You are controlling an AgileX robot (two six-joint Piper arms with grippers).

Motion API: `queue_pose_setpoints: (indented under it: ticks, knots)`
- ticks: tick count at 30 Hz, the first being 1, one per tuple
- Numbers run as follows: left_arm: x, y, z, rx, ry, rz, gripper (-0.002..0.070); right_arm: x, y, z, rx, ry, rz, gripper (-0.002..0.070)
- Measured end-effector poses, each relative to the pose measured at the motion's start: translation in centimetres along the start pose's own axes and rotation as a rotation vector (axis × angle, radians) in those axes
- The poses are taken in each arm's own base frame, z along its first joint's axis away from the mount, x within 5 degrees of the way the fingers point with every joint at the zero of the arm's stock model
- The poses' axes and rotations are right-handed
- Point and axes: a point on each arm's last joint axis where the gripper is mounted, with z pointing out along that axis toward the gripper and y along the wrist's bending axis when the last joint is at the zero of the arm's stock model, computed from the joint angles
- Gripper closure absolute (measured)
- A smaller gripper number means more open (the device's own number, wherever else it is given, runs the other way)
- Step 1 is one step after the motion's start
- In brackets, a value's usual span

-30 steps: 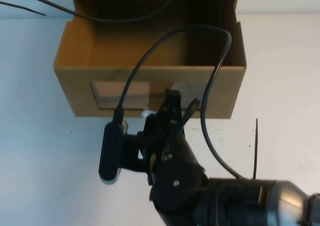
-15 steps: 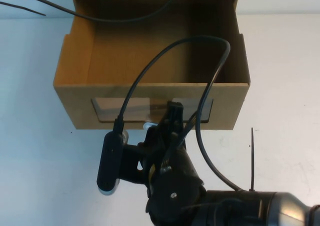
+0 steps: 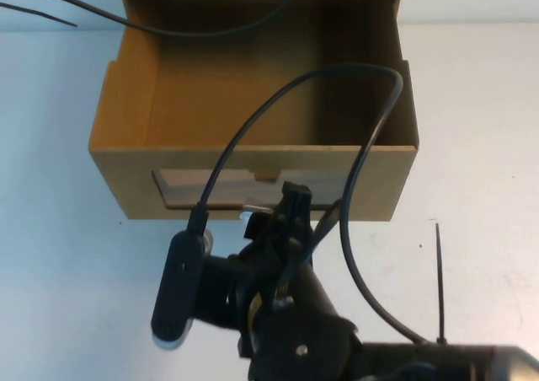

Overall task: Open the shoe box
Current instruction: 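Pull the top drawer of the cardboard box fully open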

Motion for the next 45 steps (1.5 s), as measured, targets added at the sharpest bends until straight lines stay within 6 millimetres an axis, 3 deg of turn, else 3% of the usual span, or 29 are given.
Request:
queue_pose_setpoints:
  ticks: [3, 8, 14, 20, 24, 28, 31, 35, 41, 45]
  knots:
    - [-0.1, -0.2, -0.3, -0.005, -0.007, 0.005, 0.0679, -0.2, 0.3, -1.6, -0.046, -0.008, 0.028, 0.0372]
    - [-0.1, -1.2, -2.3, -0.024, 0.01, 0.033, 0.0679, -0.1, 0.4, -4.4, -0.092, 0.014, 0.071, 0.0438]
    - [-0.8, -4.1, -7.3, -0.034, -0.068, 0.096, 0.0679, 0.4, -1.7, -7.9, -0.117, 0.002, 0.159, 0.052]
    - [-1.0, -7.7, -13.1, -0.041, -0.173, 0.203, 0.0679, 1.7, -5.3, -11.8, -0.17, -0.044, 0.31, 0.0565]
    - [-0.7, -9.6, -16.7, -0.068, -0.233, 0.276, 0.0679, 2.8, -8.9, -14.1, -0.135, -0.062, 0.411, 0.0582]
    - [0.3, -11.7, -20.6, -0.112, -0.286, 0.352, 0.0679, 3.7, -12.9, -15.4, -0.05, -0.076, 0.518, 0.0643]
    - [1.7, -12.7, -23.1, -0.168, -0.298, 0.376, 0.0679, 4.9, -16.0, -15.3, 0.027, -0.059, 0.608, 0.0675]
    - [5.1, -13.4, -25.8, -0.263, -0.272, 0.375, 0.0679, 7.4, -19.6, -14.5, 0.154, 0.018, 0.712, 0.0685]
    - [12.5, -13.9, -27.8, -0.331, -0.36, 0.355, 0.0679, 11.1, -22.9, -12.7, 0.213, 0.095, 0.853, 0.0688]
    - [18.3, -13.4, -27.6, -0.365, -0.456, 0.344, 0.0679, 12.9, -24.1, -11.6, 0.172, 0.12, 0.941, 0.0689]
